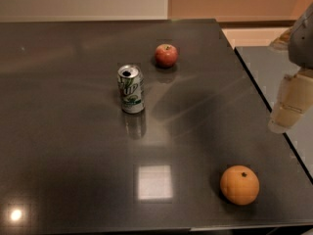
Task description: Move orange near 7up can
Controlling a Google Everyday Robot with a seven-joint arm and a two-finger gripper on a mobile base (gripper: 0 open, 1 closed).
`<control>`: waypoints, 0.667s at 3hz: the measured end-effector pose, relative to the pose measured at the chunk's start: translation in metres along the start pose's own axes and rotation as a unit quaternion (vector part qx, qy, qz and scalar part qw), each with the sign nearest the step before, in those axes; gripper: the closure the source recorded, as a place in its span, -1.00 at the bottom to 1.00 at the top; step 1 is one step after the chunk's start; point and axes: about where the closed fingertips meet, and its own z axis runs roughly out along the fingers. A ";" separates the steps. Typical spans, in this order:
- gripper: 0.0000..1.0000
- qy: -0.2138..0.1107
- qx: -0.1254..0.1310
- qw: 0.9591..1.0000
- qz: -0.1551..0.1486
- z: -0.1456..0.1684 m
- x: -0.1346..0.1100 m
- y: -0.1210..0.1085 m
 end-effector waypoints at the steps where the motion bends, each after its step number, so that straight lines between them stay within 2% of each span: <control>1: -1.00 0.000 0.000 1.000 0.000 0.000 0.000 0.000; 2: -1.00 -0.016 -0.016 1.000 -0.011 0.008 0.004 0.004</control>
Offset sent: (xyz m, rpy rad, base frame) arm -0.0062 -0.0059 -0.0305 0.0803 0.0744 0.0950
